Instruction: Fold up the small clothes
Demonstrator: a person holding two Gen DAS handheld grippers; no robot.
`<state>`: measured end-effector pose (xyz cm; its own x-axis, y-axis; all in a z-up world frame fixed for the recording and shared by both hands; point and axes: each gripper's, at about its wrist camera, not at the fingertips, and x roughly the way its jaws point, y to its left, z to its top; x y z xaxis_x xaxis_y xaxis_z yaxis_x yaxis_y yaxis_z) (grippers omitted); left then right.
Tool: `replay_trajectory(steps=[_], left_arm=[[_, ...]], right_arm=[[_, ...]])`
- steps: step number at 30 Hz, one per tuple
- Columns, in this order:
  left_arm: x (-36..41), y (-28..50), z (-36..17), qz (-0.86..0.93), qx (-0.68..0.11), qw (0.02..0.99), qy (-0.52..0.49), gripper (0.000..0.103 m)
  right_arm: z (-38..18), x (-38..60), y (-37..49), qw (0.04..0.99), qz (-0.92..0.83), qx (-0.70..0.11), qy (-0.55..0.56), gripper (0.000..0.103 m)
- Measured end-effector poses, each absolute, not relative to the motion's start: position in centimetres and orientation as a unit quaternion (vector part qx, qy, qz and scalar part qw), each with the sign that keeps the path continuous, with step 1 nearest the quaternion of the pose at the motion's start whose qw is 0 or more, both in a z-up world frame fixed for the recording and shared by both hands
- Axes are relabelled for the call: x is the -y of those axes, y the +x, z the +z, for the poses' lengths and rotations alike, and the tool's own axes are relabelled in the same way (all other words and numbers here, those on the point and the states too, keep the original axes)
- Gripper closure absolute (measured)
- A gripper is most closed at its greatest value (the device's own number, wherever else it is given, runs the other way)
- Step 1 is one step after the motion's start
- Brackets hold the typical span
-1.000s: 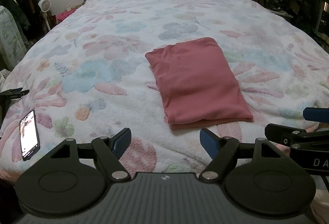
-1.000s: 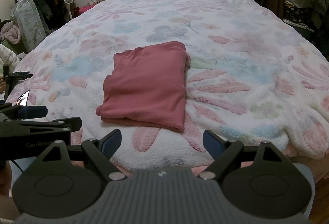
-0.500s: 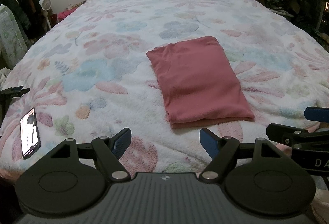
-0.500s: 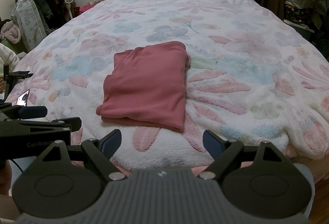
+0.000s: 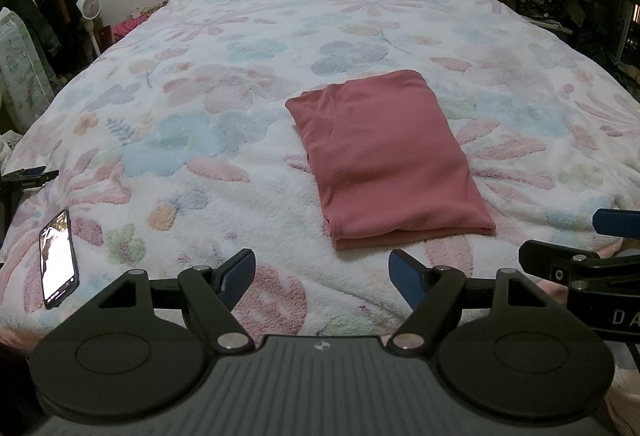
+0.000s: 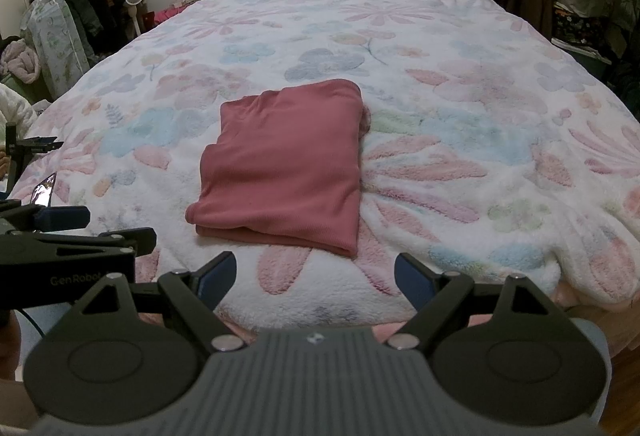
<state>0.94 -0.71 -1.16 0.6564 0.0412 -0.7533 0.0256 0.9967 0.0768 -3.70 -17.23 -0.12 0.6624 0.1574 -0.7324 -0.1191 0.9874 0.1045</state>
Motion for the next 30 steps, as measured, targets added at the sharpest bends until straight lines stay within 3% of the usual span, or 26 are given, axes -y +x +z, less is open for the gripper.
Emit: replay_trajectory(steps=[30], left_arm=[[0.53, 0.97, -1.17, 0.001, -0.416, 0.908, 0.042, 0.014]], right_arm=[[-0.24, 17.81, -3.41, 0.91, 0.079, -0.408, 0.018, 0.021]])
